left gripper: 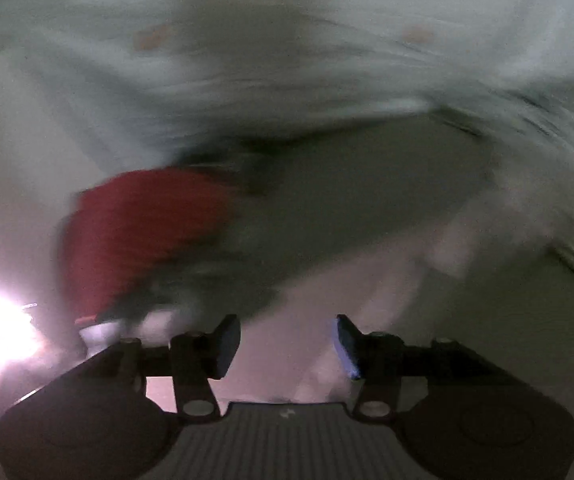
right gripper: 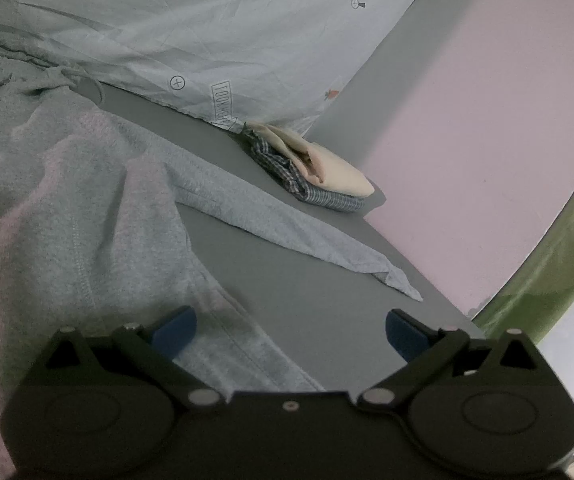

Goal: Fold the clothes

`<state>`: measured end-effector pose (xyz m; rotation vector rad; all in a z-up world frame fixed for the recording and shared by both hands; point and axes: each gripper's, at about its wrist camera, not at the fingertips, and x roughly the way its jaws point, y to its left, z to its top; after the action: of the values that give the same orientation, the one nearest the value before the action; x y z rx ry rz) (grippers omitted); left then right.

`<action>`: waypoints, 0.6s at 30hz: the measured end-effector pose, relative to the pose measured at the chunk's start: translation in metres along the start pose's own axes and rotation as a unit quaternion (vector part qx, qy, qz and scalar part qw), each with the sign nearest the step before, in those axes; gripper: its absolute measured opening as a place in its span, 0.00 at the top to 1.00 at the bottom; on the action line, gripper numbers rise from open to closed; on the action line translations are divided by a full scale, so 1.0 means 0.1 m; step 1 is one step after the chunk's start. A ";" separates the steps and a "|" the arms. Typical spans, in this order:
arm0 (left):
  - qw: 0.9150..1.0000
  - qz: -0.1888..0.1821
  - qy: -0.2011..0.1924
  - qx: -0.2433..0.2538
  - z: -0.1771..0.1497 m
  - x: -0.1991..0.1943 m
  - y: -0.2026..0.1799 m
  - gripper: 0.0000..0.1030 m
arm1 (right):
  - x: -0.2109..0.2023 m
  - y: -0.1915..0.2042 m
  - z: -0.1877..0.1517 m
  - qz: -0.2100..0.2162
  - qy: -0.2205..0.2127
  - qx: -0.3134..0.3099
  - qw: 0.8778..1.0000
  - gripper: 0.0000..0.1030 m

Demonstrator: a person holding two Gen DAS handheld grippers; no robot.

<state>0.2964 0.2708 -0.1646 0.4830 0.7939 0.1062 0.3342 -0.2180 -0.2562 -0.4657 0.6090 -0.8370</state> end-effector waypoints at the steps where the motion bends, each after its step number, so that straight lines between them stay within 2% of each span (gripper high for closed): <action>1: 0.999 -0.003 0.001 0.038 -0.04 0.03 -0.20 0.39 | 0.01 -0.01 0.00 0.000 0.000 0.000 1.000 0.01; 2: 0.998 0.017 0.005 0.067 -0.09 0.10 -0.35 0.30 | 0.01 -0.01 -0.01 0.001 0.000 0.000 1.000 0.01; 3: 0.995 0.045 0.009 0.093 -0.14 0.19 -0.49 0.28 | 0.02 -0.02 -0.01 0.001 -0.001 0.000 1.000 0.01; 5: 0.992 0.072 0.032 0.100 -0.19 0.36 -0.54 0.28 | 0.01 -0.01 0.00 0.001 0.000 0.000 1.000 0.01; 7: 0.996 0.053 0.056 0.044 -0.22 0.44 -0.36 0.53 | 0.01 -0.01 -0.01 0.001 0.000 0.000 1.000 0.01; 8: 0.997 0.034 0.073 0.008 -0.20 0.45 -0.24 0.77 | 0.01 -0.01 -0.01 0.001 0.000 0.000 1.000 0.01; 9: 0.995 0.012 0.092 -0.029 -0.18 0.44 -0.12 0.96 | 0.01 -0.01 -0.01 0.001 -0.001 0.000 1.000 0.01; 12: 0.987 -0.037 0.084 -0.130 -0.02 0.15 0.36 0.96 | 0.00 -0.01 -0.01 0.001 -0.001 0.000 1.000 0.01; 15: 0.969 -0.080 0.033 -0.231 0.26 -0.26 0.91 0.96 | 0.00 -0.01 -0.01 0.001 -0.001 0.001 1.000 0.01; 17: 0.965 -0.068 -0.001 -0.253 0.40 -0.34 1.13 0.91 | 0.00 -0.01 -0.01 0.000 -0.001 0.000 1.000 0.01; 18: 0.965 -0.048 -0.006 -0.260 0.48 -0.22 1.21 0.91 | 0.02 -0.02 -0.01 0.001 -0.002 0.000 1.000 0.01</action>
<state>0.3255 0.3542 -0.0664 -0.0520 0.7424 0.2138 0.3336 -0.2205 -0.2562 -0.4672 0.6069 -0.8341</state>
